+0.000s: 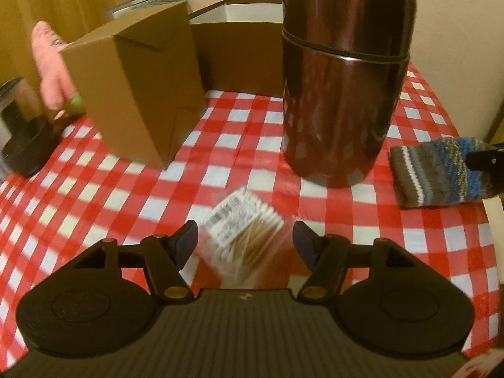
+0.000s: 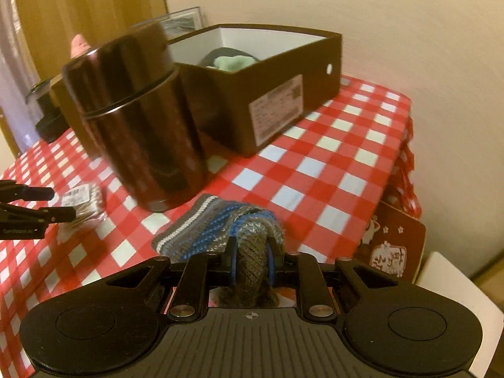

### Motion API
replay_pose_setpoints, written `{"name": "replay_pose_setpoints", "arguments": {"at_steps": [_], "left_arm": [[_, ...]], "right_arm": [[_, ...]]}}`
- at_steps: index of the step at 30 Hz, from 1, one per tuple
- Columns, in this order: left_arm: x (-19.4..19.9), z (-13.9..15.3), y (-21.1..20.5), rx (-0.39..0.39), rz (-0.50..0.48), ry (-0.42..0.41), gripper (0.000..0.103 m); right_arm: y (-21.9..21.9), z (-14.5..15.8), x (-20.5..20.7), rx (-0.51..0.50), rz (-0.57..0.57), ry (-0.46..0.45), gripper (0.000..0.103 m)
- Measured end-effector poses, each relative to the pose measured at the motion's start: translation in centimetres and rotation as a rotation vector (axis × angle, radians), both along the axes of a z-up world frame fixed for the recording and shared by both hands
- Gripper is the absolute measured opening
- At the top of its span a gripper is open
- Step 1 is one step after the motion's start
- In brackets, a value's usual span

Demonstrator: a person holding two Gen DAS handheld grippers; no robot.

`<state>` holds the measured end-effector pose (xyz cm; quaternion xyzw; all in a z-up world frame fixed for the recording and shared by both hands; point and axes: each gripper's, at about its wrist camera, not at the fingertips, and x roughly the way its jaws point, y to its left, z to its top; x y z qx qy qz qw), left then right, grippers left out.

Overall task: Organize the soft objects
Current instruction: 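Grasp the striped knit sock with the right tool while the left tool grasps the cotton swab packet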

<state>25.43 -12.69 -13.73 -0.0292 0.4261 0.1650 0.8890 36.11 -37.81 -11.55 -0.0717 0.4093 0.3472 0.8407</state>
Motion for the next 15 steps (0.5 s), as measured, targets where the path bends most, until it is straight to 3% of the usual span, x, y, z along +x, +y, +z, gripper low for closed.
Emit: {"name": "replay_pose_setpoints", "arguments": {"at_steps": [10,15], "left_arm": [[2.1,-2.4,1.8,-0.057,0.007,0.064,0.051],[2.2,-2.7,1.0,-0.079,-0.015,0.078,0.053]], "right_arm": [[-0.7,-0.3,0.3,0.000,-0.038,0.030,0.018],[-0.6,-0.4,0.3,-0.002,-0.038,0.036,0.018]]}}
